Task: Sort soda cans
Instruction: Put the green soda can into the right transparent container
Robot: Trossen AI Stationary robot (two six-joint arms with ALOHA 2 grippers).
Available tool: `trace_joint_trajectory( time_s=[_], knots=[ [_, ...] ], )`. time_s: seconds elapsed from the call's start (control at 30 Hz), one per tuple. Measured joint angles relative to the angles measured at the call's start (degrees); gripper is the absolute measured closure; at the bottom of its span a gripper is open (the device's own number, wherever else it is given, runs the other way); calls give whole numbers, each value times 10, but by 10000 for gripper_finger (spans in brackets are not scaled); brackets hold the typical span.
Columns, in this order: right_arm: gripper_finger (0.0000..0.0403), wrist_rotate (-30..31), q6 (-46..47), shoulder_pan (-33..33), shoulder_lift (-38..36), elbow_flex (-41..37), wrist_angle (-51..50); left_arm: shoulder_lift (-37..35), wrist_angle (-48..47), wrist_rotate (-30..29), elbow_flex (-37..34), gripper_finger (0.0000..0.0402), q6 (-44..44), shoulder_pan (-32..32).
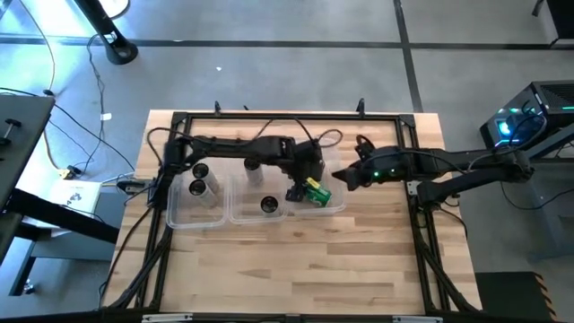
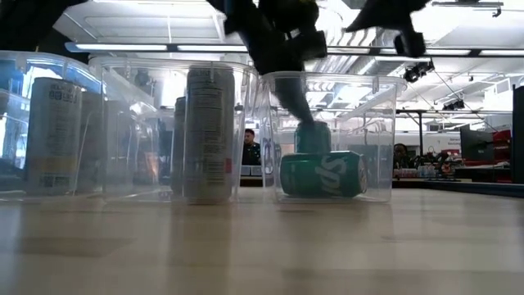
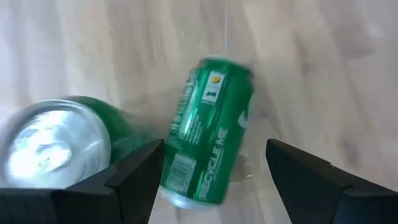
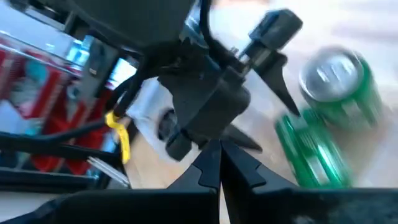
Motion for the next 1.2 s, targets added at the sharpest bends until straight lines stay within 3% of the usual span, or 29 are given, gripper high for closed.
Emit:
trace_joint_trajectory(
  time_s=[0.17, 0.27, 0.37, 0.47, 0.53, 0.7, 0.8, 0.9, 1.0, 1.1, 1.2],
  knots=[
    [403, 5, -38, -10, 0, 0, 67, -99, -6, 10, 3, 137, -10, 13],
    [402, -5, -60, -20, 16, 0, 117, -165, -5, 7, -8, 168, -42, 23],
    [397, -47, -91, -40, 40, 0, 197, -237, 4, -26, -28, 237, -87, 30],
    [374, -80, -137, -53, 77, 29, 212, -307, 7, -71, -62, 344, -135, 33],
    [350, -99, -189, -55, 103, 66, 182, -350, 10, -90, -94, 385, -175, 33],
    [257, -90, -375, -50, 192, 199, -65, -474, 47, -162, -186, 398, -293, 22],
    [193, -58, -425, -50, 255, 260, -169, -536, 74, -199, -242, 399, -358, 4],
    [137, -67, -432, -51, 314, 301, -222, -583, 84, -223, -282, 401, -399, -15],
    [100, -129, -431, -51, 365, 318, -256, -615, 84, -242, -305, 401, -412, -27],
    [86, -163, -405, -51, 403, 320, -288, -631, 82, -241, -316, 401, -407, -28],
    [84, -157, -361, -55, 435, 320, -328, -646, 80, -228, -318, 401, -388, -28]
  ],
)
